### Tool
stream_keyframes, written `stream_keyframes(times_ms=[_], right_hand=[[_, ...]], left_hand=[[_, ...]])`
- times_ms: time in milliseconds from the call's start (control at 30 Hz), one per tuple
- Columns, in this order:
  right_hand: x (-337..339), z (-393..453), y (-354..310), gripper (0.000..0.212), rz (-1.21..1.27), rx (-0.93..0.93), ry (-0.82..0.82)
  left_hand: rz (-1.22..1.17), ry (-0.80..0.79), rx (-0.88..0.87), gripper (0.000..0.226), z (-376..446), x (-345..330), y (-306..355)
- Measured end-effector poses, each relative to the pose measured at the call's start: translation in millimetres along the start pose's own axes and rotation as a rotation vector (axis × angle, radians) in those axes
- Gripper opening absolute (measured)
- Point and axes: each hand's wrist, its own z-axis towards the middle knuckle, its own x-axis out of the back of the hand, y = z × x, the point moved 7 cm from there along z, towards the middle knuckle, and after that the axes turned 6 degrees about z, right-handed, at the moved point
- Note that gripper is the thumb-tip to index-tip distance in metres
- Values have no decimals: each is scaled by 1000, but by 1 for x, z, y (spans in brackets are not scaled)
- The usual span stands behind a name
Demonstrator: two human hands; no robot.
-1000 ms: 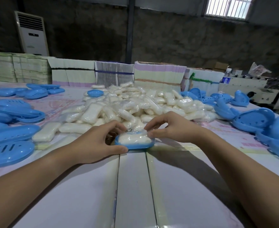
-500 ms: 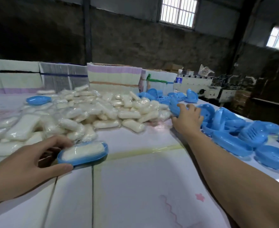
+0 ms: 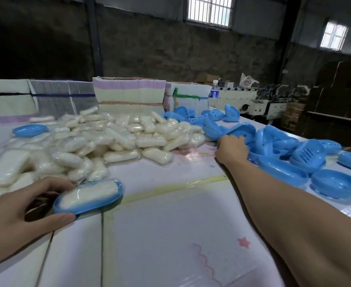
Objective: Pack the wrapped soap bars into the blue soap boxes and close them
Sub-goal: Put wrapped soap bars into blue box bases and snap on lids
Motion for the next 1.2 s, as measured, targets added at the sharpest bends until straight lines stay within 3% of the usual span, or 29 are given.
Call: stream_keyframes(times_ms=[200,433,500,600,667,733,867,967,1067,1200], right_hand=[[17,-6,-20,20,313,144,86],[33,-14,-52,17,519,332,63],[38,-15,-51,12,777,264,33],[33,-15,-46,12,1253,1,-108],[30,-15,-39,22,1357,-119,-126],[27,-12,-30,32,1293,-170,-122],[28,-11,-29,62,902,-37,-72],[35,-14,-38,61,645,76,6],[55,-17,-45,49,279,130,191],[65,-16,-45,45,109,138,267]], left_hand=[[-25,-39,0,81,-7,4,8],[-41,16,-33,90,-9,18,44],[-45,31,-45,83,-10,20,49],[-63,48,-51,72,-10,21,54],[-73,65,-58,62,-11,22,58],[-80,67,-54,57,-11,23,60],[-74,63,-59,56,-13,23,62],[-64,69,-63,57,-12,24,64],[-62,74,-70,58,-13,23,64],[-53,57,-63,57,-13,22,60]])
